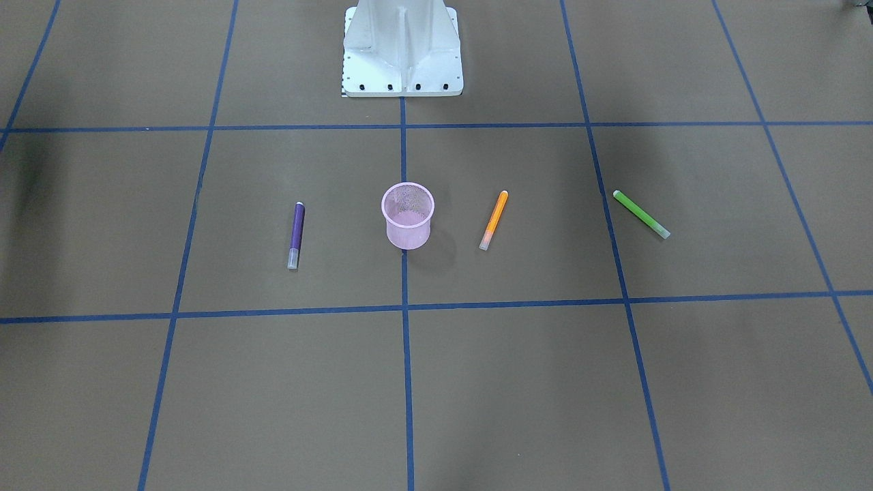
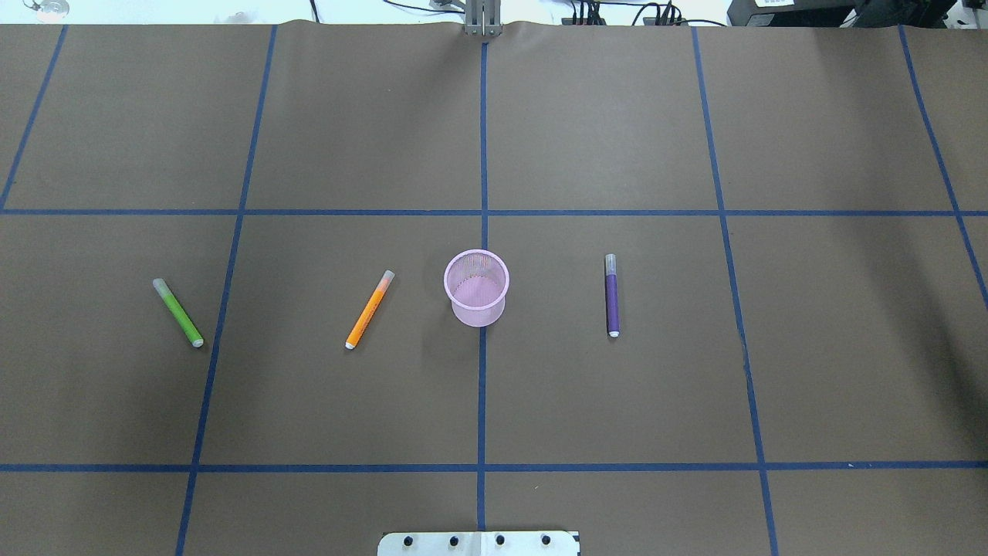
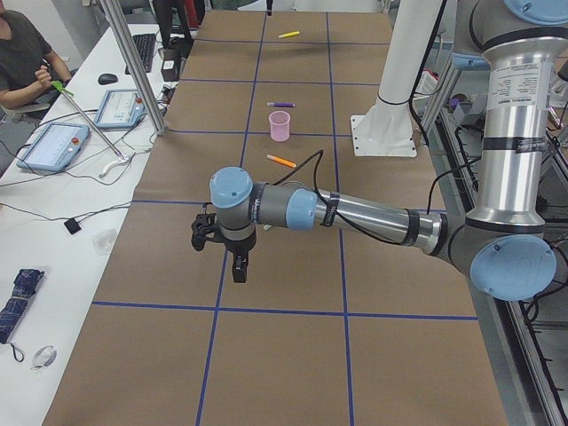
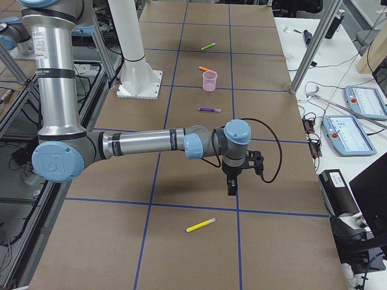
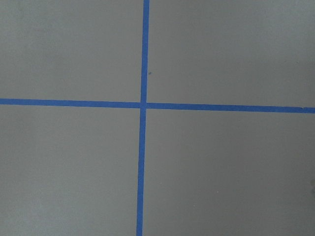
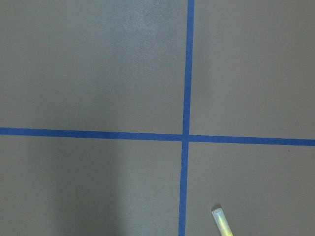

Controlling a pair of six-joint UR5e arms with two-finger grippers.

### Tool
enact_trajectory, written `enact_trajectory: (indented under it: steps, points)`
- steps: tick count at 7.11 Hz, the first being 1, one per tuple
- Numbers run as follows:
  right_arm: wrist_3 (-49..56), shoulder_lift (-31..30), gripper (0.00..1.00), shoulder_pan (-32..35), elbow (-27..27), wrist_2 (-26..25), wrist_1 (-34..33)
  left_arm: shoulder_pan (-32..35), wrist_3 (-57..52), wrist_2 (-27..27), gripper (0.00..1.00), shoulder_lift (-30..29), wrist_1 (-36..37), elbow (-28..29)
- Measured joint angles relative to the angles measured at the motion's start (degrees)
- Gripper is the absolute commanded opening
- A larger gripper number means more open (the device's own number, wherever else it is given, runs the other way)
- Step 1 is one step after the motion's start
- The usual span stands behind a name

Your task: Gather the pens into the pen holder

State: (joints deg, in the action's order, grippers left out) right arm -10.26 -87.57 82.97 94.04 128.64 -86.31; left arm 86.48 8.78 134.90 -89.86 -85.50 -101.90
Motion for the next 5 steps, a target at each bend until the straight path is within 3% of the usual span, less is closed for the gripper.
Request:
enact_trajectory:
  steps: [5]
  points:
    - [0.2, -0.4, 1.00, -0.1, 0.5, -0.6, 0.8, -3.2, 0.1, 3.0, 1.00, 0.3, -1.8, -0.7]
